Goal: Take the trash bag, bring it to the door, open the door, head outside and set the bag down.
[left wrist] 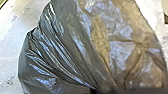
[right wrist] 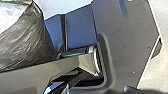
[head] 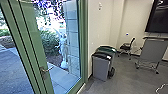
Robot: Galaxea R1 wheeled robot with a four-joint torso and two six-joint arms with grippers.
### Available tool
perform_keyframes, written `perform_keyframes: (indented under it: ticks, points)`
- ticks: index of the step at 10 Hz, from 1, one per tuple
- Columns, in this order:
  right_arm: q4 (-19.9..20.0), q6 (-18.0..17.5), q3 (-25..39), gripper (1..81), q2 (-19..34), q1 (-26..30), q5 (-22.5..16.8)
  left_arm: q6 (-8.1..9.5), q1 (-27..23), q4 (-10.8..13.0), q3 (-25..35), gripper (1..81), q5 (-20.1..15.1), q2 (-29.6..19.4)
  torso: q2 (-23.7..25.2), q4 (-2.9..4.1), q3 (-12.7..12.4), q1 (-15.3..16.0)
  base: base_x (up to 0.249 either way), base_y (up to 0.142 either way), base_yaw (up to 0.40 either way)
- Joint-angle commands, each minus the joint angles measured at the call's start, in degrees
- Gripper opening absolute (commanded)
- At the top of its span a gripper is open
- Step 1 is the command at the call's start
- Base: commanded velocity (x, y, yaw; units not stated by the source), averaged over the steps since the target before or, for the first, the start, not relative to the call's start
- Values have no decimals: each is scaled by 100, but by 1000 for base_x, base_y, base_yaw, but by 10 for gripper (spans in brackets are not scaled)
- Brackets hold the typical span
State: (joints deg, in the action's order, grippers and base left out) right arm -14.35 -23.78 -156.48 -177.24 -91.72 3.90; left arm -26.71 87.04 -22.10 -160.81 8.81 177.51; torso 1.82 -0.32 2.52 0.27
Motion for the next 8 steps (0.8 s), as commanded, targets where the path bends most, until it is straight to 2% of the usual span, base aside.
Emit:
perform_keyframes:
  ticks: [1, 8]
  points:
    - [-103, 40, 48, 811, -95, 228, -267, -10, -244, 66, 14, 10, -301, 31, 0, 0, 0, 0, 160, 0, 0]
    - [-112, 40, 31, 811, -121, 220, -276, -10, -244, 75, 14, 10, -301, 40, 0, 0, 0, 0, 161, 0, 0]
